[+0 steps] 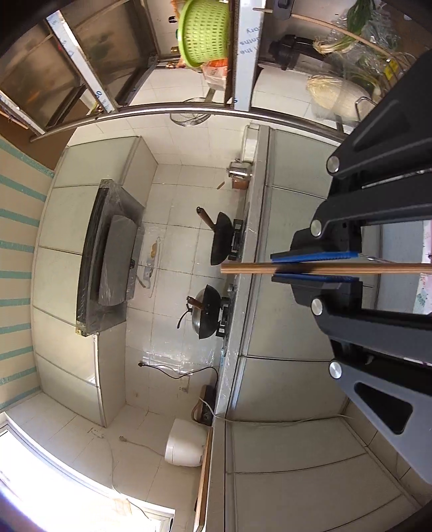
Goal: Organize utensils
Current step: 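Lift both held chopsticks above the pink holder, then open the left tool to drop its chopstick into the pink cup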
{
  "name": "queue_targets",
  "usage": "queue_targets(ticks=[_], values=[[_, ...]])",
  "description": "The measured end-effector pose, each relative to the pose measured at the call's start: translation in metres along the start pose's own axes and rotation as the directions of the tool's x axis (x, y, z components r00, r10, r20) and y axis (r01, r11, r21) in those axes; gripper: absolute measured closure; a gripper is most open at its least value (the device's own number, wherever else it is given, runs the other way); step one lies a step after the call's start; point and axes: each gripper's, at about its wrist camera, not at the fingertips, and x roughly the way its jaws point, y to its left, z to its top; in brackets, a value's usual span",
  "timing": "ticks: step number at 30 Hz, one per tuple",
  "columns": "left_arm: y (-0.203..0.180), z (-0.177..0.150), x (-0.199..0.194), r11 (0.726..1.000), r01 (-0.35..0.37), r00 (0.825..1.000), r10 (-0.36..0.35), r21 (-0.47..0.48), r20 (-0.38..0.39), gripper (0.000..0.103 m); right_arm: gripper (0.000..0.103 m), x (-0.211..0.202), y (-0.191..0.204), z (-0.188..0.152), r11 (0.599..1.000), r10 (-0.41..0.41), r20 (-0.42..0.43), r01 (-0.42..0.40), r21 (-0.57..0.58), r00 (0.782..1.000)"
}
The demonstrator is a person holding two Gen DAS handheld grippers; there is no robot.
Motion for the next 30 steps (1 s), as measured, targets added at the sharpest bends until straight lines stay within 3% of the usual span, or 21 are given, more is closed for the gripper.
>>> queue_targets(ticks=[7,14,17,21,23,25,28,30], values=[[0.002,-0.031,-0.018,0.998,0.068,0.989,-0.066,0.012,-0.131,0.097,0.098,0.012,-0.002,-0.041,0.999,0.019,-0.125,-0.015,0.028,0.992],[0.014,-0.051,-0.027,0.995,0.096,0.954,-0.101,-0.033,-0.282,0.097,0.097,0.013,0.006,-0.073,1.000,0.014,-0.201,-0.010,0.020,0.980],[0.017,-0.052,-0.029,0.995,0.097,0.945,-0.101,-0.027,-0.311,0.097,0.097,0.007,0.010,-0.076,1.000,0.002,-0.198,-0.001,0.005,0.980],[0.020,-0.048,-0.024,0.994,0.101,0.920,-0.104,-0.028,-0.379,0.096,0.097,0.005,0.015,-0.073,1.000,-0.003,-0.213,0.000,-0.014,0.977],[0.022,-0.045,-0.022,0.994,0.105,0.910,-0.110,-0.034,-0.399,0.092,0.097,0.007,0.018,-0.071,1.000,-0.006,-0.227,0.002,-0.022,0.974],[0.024,-0.041,-0.023,0.993,0.104,0.907,-0.116,-0.050,-0.406,0.076,0.097,0.010,0.020,-0.069,1.000,-0.010,-0.244,0.004,-0.026,0.970],[0.027,-0.032,-0.024,0.992,0.107,0.904,-0.126,-0.069,-0.409,0.071,0.085,0.011,0.021,-0.068,1.000,-0.010,-0.264,0.003,-0.024,0.964],[0.028,-0.026,-0.026,0.992,0.106,0.903,-0.127,-0.073,-0.411,0.070,0.068,0.008,0.022,-0.066,0.999,-0.017,-0.256,0.009,-0.032,0.967]])
